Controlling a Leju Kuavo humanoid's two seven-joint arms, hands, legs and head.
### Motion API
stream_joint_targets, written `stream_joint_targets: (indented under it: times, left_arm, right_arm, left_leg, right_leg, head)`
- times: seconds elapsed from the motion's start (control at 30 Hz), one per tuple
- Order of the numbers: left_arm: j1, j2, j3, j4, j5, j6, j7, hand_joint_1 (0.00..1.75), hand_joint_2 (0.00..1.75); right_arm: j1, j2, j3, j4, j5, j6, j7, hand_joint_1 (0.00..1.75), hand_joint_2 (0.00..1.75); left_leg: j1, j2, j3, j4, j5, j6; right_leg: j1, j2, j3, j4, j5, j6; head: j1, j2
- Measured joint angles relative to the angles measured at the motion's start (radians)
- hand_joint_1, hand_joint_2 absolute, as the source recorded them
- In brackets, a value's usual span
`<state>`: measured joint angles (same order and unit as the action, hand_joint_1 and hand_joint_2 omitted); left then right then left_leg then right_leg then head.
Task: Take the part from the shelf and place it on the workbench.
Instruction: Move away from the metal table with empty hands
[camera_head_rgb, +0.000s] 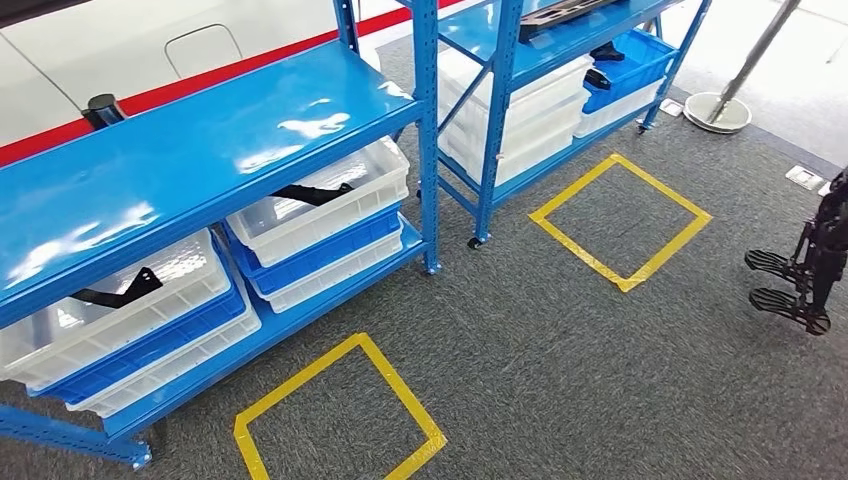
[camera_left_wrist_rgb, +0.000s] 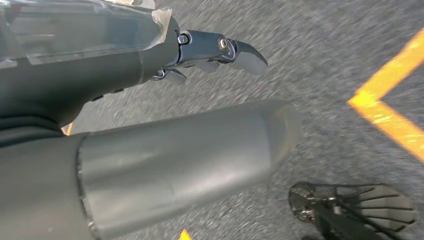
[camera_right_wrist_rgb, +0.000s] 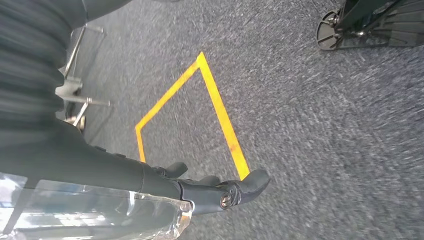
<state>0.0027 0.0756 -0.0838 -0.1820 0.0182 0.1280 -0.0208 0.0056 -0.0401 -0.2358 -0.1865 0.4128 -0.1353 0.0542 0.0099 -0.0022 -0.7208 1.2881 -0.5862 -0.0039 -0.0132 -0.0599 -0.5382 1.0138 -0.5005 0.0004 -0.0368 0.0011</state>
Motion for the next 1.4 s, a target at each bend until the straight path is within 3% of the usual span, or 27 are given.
stream_joint_targets:
  times: [0.03,0.1,0.17,0.23,0.27,0.33,0.4,0.47,0.5,0.53,0.6,0.63,0.7,0.77,0.83,0.9,0.97,1.0,1.03,1.1,1.17,1.2,1.27,1.3,1.33,1.4]
  left_arm:
    - [0.002,-0.004,-0.003,0.001,-0.003,0.006,-0.005,0.0,0.0]
    - [-0.001,-0.014,-0.009,0.001,-0.009,0.028,-0.015,0.0,0.0]
    - [-0.01,-0.028,-0.014,0.001,-0.013,0.072,-0.017,0.0,0.0]
    - [-0.016,-0.049,-0.017,0.001,-0.017,0.109,-0.016,0.0,0.0]
    - [-0.016,-0.06,-0.018,0.001,-0.018,0.118,-0.017,0.0,0.0]
    - [-0.017,-0.079,-0.021,0.001,-0.021,0.12,-0.024,0.0,0.0]
    - [-0.02,-0.093,-0.023,0.001,-0.024,0.117,-0.031,0.0,0.0]
    - [-0.021,-0.101,-0.024,0.001,-0.026,0.115,-0.035,0.0,0.0]
    - [-0.02,-0.104,-0.024,0.001,-0.027,0.114,-0.036,0.0,0.0]
    - [-0.02,-0.106,-0.024,0.001,-0.027,0.112,-0.036,0.0,0.0]
    - [-0.019,-0.108,-0.027,0.001,-0.028,0.107,-0.036,0.0,0.0]
    - [-0.019,-0.109,-0.029,0.001,-0.029,0.104,-0.036,0.0,0.0]
    - [-0.02,-0.108,-0.032,0.001,-0.029,0.098,-0.038,0.0,0.0]
    - [-0.017,-0.108,-0.032,0.002,-0.028,0.092,-0.042,0.0,0.0]
    - [-0.016,-0.109,-0.033,0.003,-0.027,0.09,-0.049,0.0,0.0]
    - [-0.018,-0.109,-0.033,0.003,-0.023,0.088,-0.055,0.0,0.0]
    - [-0.019,-0.107,-0.033,0.003,-0.02,0.075,-0.062,0.0,0.0]
    - [-0.017,-0.105,-0.033,0.003,-0.019,0.061,-0.068,0.0,0.0]
    - [-0.017,-0.101,-0.033,0.003,-0.014,0.047,-0.076,0.0,0.0]
    - [-0.034,-0.099,-0.031,-0.019,0.006,0.047,-0.041,0.0,0.0]
    - [-0.092,-0.113,-0.028,-0.092,0.014,0.082,0.085,0.0,0.0]
    - [-0.125,-0.122,-0.027,-0.136,0.006,0.097,0.155,0.0,0.0]
    - [-0.172,-0.139,-0.026,-0.204,-0.011,0.108,0.224,0.0,0.0]
    - [-0.182,-0.145,-0.025,-0.23,-0.017,0.108,0.233,0.0,0.0]
    - [-0.188,-0.15,-0.023,-0.249,-0.022,0.108,0.23,0.0,0.0]
    - [-0.192,-0.158,-0.017,-0.276,-0.031,0.106,0.218,0.0,0.0]
  right_arm:
    - [-0.001,0.0,0.0,0.0,0.0,0.001,0.0,0.0,1.75]
    - [-0.005,0.001,0.0,0.0,0.0,0.002,0.001,0.0,1.75]
    - [-0.007,0.001,-0.001,0.0,0.001,0.008,0.001,0.0,1.75]
    - [-0.013,-0.001,-0.003,0.0,0.003,0.016,0.001,0.0,1.75]
    - [-0.017,-0.003,-0.004,-0.001,0.004,0.018,0.001,0.0,1.75]
    - [-0.019,-0.004,-0.005,-0.002,0.004,0.018,0.002,0.0,1.75]
    - [-0.014,-0.006,-0.006,-0.001,0.004,0.018,0.003,0.0,1.75]
    - [-0.009,-0.01,-0.007,-0.001,0.004,0.018,0.004,0.0,1.75]
    - [-0.007,-0.011,-0.007,-0.001,0.004,0.018,0.005,0.0,1.75]
    - [-0.006,-0.012,-0.007,-0.001,0.004,0.018,0.005,0.0,1.75]
    - [-0.005,-0.012,-0.007,-0.001,0.004,0.017,0.005,0.0,1.75]
    - [-0.005,-0.012,-0.007,0.0,0.004,0.017,0.005,0.0,1.75]
    - [-0.007,-0.011,-0.008,0.001,0.006,0.016,0.007,0.0,1.75]
    - [-0.011,-0.01,-0.008,0.001,0.01,0.016,0.01,0.0,1.75]
    - [-0.012,-0.009,-0.008,0.001,0.015,0.016,0.011,0.0,1.75]
    - [-0.01,-0.009,-0.008,0.001,0.02,0.015,0.011,0.0,1.75]
    - [-0.007,-0.007,-0.008,0.001,0.023,0.014,0.012,0.0,1.75]
    - [-0.006,-0.007,-0.008,0.001,0.024,0.013,0.013,0.0,1.75]
    - [-0.007,-0.006,-0.008,0.001,0.031,0.012,0.015,0.0,1.75]
    - [-0.012,-0.002,-0.003,0.0,0.065,0.012,0.028,0.0,1.75]
    - [-0.023,0.002,0.006,0.0,0.097,0.016,0.048,0.0,1.75]
    - [-0.03,0.004,0.009,-0.001,0.103,0.016,0.055,0.0,1.75]
    - [-0.048,0.006,0.011,-0.004,0.106,0.013,0.058,0.0,1.75]
    - [-0.054,0.007,0.012,-0.005,0.107,0.011,0.056,0.0,1.75]
    - [-0.057,0.009,0.012,-0.007,0.107,0.009,0.053,0.0,1.75]
    - [-0.049,0.01,0.012,-0.008,0.108,0.004,0.05,0.0,1.75]
  left_leg:
    - [0.0,0.008,0.03,-0.047,0.025,0.002]
    - [-0.005,0.056,0.117,-0.188,0.077,0.012]
    - [-0.013,0.091,0.16,-0.264,0.093,0.024]
    - [-0.018,0.074,0.159,-0.274,0.096,0.033]
    - [-0.017,0.061,0.164,-0.28,0.102,0.038]
    - [-0.01,0.036,0.172,-0.293,0.115,0.048]
    - [-0.006,0.01,0.171,-0.297,0.122,0.054]
    - [-0.005,-0.023,0.168,-0.296,0.123,0.055]
    - [-0.004,-0.04,0.169,-0.295,0.123,0.054]
    - [-0.002,-0.057,0.17,-0.293,0.123,0.052]
    - [0.0,-0.087,0.17,-0.286,0.118,0.042]
    - [0.0,-0.1,0.167,-0.281,0.115,0.035]
    - [-0.001,-0.118,0.16,-0.277,0.114,0.021]
    - [0.004,-0.131,0.156,-0.28,0.117,0.011]
    - [0.004,-0.096,0.137,-0.244,0.095,0.004]
    - [0.002,-0.035,0.082,-0.133,0.033,-0.001]
    - [0.002,-0.009,0.02,-0.012,-0.013,-0.004]
    - [0.002,-0.004,0.009,0.008,-0.011,-0.003]
    - [0.002,0.001,0.019,-0.012,0.009,-0.001]
    - [-0.002,0.036,0.088,-0.139,0.072,0.011]
    - [-0.012,0.069,0.138,-0.242,0.109,0.025]
    - [-0.016,0.072,0.143,-0.26,0.113,0.031]
    - [-0.017,0.045,0.138,-0.268,0.118,0.038]
    - [-0.015,0.036,0.142,-0.274,0.122,0.042]
    - [-0.011,0.027,0.146,-0.28,0.127,0.047]
    - [-0.007,0.01,0.151,-0.286,0.135,0.054]
  right_leg:
    - [0.001,-0.013,0.0,0.0,-0.002,0.0]
    - [0.005,-0.039,0.008,0.0,-0.007,0.004]
    - [0.009,-0.063,0.018,0.0,-0.013,0.013]
    - [0.008,-0.087,0.032,-0.004,-0.016,0.025]
    - [0.007,-0.083,0.037,-0.003,-0.019,0.031]
    - [0.005,-0.029,0.023,0.037,-0.044,0.035]
    - [0.001,0.036,-0.035,0.155,-0.098,0.03]
    - [-0.002,0.053,-0.09,0.261,-0.13,0.035]
    - [-0.004,0.055,-0.095,0.263,-0.12,0.045]
    - [-0.007,0.058,-0.081,0.224,-0.095,0.058]
    - [-0.017,0.089,-0.025,0.088,-0.032,0.083]
    - [-0.02,0.104,-0.005,0.038,-0.014,0.084]
    - [-0.017,0.115,0.009,0.005,-0.008,0.069]
    - [-0.017,0.094,0.013,0.003,-0.003,0.051]
    - [-0.02,0.073,0.015,0.001,0.0,0.036]
    - [-0.016,0.048,0.013,0.0,-0.001,0.024]
    - [-0.01,0.018,0.01,0.0,-0.003,0.016]
    - [-0.008,0.003,0.008,0.0,-0.005,0.014]
    - [-0.007,-0.009,0.008,0.0,-0.006,0.013]
    - [-0.003,-0.032,0.015,0.0,-0.009,0.012]
    - [0.005,-0.064,0.018,0.001,-0.013,0.019]
    - [0.008,-0.081,0.018,0.001,-0.015,0.023]
    - [0.01,-0.102,0.027,-0.001,-0.017,0.034]
    - [0.009,-0.084,0.03,0.003,-0.021,0.039]
    - [0.009,-0.052,0.025,0.022,-0.032,0.041]
    - [0.005,0.027,-0.023,0.123,-0.079,0.038]
  head:
    - [0.0,0.0]
    - [0.0,0.0]
    - [0.002,0.0]
    - [0.003,0.0]
    - [0.003,0.0]
    - [0.005,0.0]
    - [0.009,0.0]
    - [0.011,0.0]
    - [0.011,0.0]
    - [0.011,0.0]
    - [0.012,0.0]
    - [0.014,0.0]
    - [0.015,0.0]
    - [0.014,0.0]
    - [0.009,0.0]
    - [0.003,0.0]
    - [0.001,0.0]
    - [0.0,0.0]
    - [0.0,0.0]
    - [-0.001,0.0]
    - [-0.004,0.0]
    - [-0.005,0.0]
    - [-0.003,0.0]
    - [-0.002,0.0]
    - [-0.002,0.0]
    - [0.001,0.0]
